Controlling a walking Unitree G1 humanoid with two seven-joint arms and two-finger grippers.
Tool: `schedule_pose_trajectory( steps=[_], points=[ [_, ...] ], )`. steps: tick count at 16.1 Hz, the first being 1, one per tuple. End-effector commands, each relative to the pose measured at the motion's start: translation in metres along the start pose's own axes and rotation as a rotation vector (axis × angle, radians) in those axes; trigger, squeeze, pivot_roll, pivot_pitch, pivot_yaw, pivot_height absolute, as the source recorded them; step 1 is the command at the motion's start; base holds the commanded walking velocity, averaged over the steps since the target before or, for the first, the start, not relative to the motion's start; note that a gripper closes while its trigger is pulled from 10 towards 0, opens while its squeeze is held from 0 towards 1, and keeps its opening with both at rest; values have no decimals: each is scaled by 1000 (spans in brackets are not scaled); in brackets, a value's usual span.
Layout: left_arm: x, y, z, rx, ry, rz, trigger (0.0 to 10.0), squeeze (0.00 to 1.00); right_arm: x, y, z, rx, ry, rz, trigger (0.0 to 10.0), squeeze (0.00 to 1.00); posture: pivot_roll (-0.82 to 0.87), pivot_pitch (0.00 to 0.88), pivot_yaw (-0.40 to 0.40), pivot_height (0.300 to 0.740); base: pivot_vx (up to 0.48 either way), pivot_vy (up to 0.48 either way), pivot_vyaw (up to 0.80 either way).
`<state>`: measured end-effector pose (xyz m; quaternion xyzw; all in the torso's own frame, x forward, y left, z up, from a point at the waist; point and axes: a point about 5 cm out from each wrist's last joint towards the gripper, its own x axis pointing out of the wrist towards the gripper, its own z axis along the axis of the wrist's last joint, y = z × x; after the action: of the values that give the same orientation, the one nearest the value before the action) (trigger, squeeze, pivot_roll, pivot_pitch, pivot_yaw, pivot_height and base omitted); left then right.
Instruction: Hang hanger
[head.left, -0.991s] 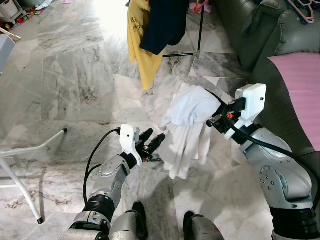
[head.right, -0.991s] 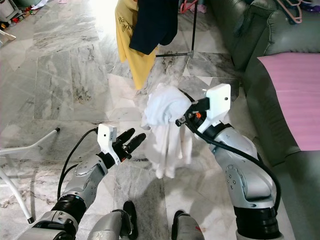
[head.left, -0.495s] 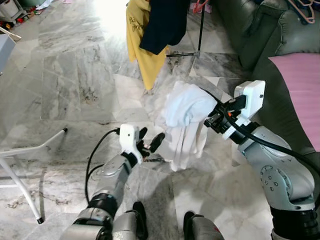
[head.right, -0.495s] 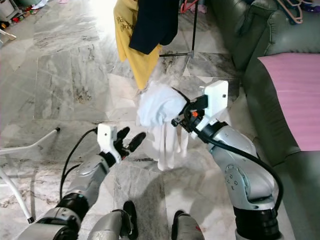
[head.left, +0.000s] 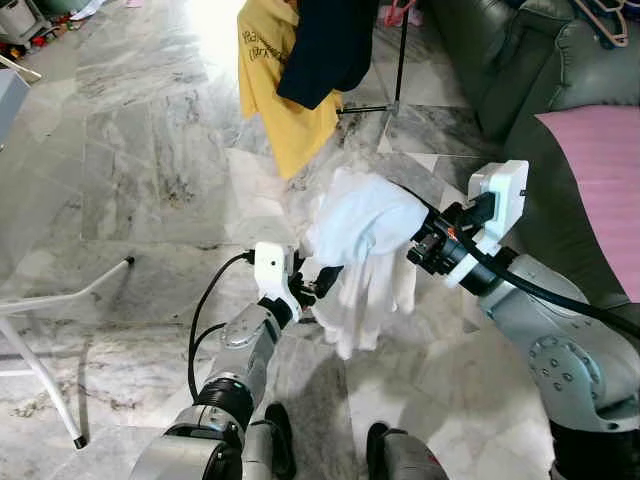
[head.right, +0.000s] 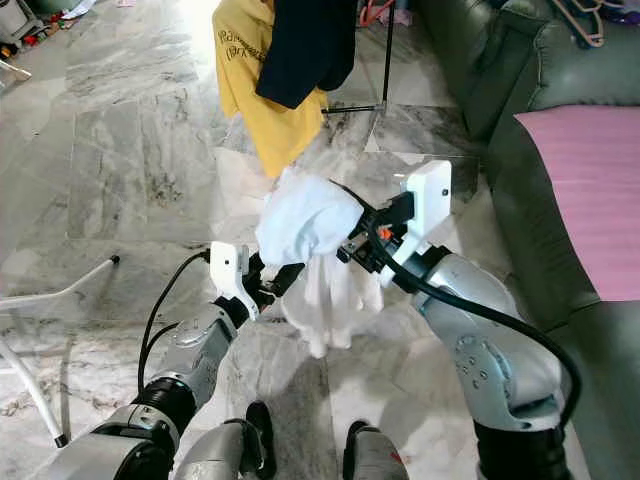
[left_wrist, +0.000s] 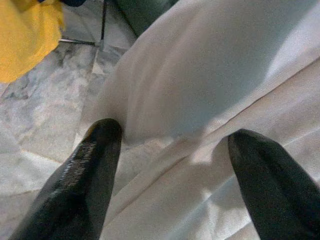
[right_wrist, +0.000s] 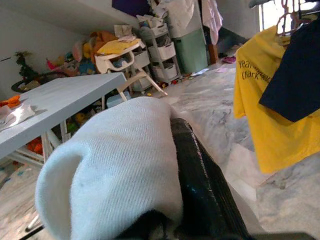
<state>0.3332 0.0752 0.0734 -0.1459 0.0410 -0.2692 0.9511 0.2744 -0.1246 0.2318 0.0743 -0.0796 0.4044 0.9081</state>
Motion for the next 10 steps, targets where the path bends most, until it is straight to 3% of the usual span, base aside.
schedule_pose_trajectory(
  steps=[1,5,10],
  points=[
    [-1,4,-1,-13,-1,33,0,0,-2,9,8,-12,-31,49,0,0,-300,231,43,740,0,0,0],
    [1,15,9,-50,-38,119,0,0,-1,11,9,-12,-21,59,0,0,-304,227,46,740,0,0,0],
    [4,12,12,-74,-58,99,0,0,-3,13,5,3,-4,68,0,0,-301,230,48,740,0,0,0]
  ],
)
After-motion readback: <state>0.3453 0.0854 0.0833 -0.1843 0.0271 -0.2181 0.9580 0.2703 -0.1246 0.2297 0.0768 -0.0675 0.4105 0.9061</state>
